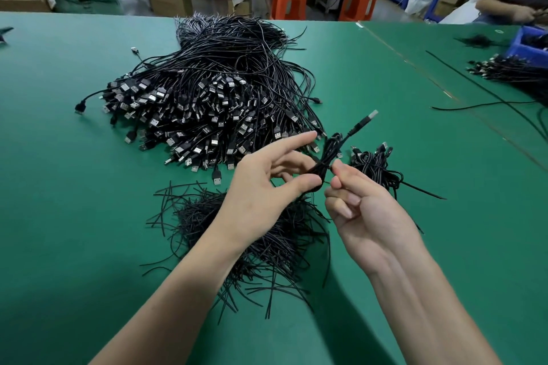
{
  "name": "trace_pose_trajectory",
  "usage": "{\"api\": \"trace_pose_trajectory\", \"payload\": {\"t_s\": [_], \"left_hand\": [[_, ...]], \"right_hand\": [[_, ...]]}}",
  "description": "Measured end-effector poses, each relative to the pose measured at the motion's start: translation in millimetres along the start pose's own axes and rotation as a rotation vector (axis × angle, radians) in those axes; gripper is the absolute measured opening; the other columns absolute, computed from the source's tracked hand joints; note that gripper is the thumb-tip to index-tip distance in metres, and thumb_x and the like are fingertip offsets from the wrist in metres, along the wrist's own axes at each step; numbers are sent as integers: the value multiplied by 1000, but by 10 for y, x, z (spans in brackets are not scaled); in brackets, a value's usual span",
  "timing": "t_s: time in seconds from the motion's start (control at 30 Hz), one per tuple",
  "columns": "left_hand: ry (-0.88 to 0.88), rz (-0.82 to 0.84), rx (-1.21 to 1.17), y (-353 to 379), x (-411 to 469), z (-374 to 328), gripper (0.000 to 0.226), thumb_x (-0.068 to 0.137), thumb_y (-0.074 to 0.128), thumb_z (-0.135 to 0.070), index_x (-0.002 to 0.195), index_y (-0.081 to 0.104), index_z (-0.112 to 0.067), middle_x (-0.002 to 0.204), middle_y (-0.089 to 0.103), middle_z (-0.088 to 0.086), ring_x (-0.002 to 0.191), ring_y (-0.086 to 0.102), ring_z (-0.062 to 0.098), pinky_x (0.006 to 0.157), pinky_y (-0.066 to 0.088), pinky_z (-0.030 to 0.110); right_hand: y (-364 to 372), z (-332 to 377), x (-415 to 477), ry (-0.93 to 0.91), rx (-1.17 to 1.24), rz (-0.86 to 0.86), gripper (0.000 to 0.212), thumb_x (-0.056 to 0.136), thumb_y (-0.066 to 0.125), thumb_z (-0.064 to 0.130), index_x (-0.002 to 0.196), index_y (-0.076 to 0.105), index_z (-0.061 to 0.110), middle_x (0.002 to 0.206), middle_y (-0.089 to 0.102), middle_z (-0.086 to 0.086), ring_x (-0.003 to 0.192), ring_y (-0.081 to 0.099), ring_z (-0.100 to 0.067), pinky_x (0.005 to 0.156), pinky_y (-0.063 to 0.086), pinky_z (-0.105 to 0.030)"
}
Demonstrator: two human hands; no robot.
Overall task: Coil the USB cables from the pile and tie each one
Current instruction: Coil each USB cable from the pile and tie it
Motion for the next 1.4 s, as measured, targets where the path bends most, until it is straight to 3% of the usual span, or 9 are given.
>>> {"api": "trace_pose_trajectory", "payload": {"t_s": [0.27,0.47,0.67,0.73,0.87,0.93,1.07,1.23,1.4], "left_hand": [[380,1,423,-73,-8,-130,31,90,77,-3,114,80,-22,102,72,-9,99,68,12,90,52,27],[-66,-52,-31,-83,5,81,31,84,84,-13,106,80,-34,98,77,-10,94,71,5,85,55,19],[-191,-15,-183,125,-56,128,27,88,81,-8,109,81,-26,104,79,-1,94,73,12,91,59,27],[-175,22,-62,119,-50,135,24,94,76,-15,112,80,-30,106,79,-9,99,73,9,90,58,24],[-162,-76,436,-139,41,252,20,96,70,-29,115,77,-33,98,71,-25,91,64,-8,72,48,7],[-206,-111,692,-338,147,372,25,97,68,-34,121,74,-31,97,67,-23,82,62,-7,71,47,8],[-330,-122,1014,-689,399,661,39,102,61,-38,136,66,-21,116,68,-1,100,66,18,91,54,37],[-352,-135,1189,-798,633,840,35,102,62,-38,126,64,-13,119,67,9,107,65,32,82,48,40],[-415,-147,1291,-888,726,908,32,104,59,-39,111,66,-9,103,70,12,98,67,38,75,50,40]], "right_hand": [[-19,-152,-28,188,241,4,12,72,56,-1,80,52,6,60,48,-3,38,33,-3,33,26,-12],[-116,-12,-59,-209,-435,-6,10,91,70,32,86,72,23,73,63,5,59,51,-5,52,41,-18],[-108,150,27,-477,-800,-76,17,94,71,35,87,73,20,72,66,12,70,58,-4,68,47,-28],[-164,272,106,-538,-934,-126,19,92,74,35,84,71,18,70,65,7,66,56,-10,68,48,-37],[-308,700,308,-641,-1413,-299,23,89,74,40,77,67,22,69,66,14,70,63,-9,64,44,-27],[-377,838,432,-617,-1600,-331,20,89,73,39,78,67,23,70,65,12,76,63,-18,67,43,-30],[-516,889,640,-525,-1770,-365,27,87,77,38,87,67,13,75,67,-4,84,62,-32,74,52,-39],[-602,872,709,-438,-1800,-366,37,84,80,39,103,59,15,88,67,-9,92,62,-34,77,50,-40],[-578,940,593,-549,-1858,-419,33,90,70,45,107,59,20,101,66,-4,95,61,-32,71,43,-37]]}}
Point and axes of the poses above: each hand's wrist, its own x-axis towards the middle knuckle, its own y-axis out of the palm, z = x × y, the point moved 4 cm from there along x, towards the middle knuckle
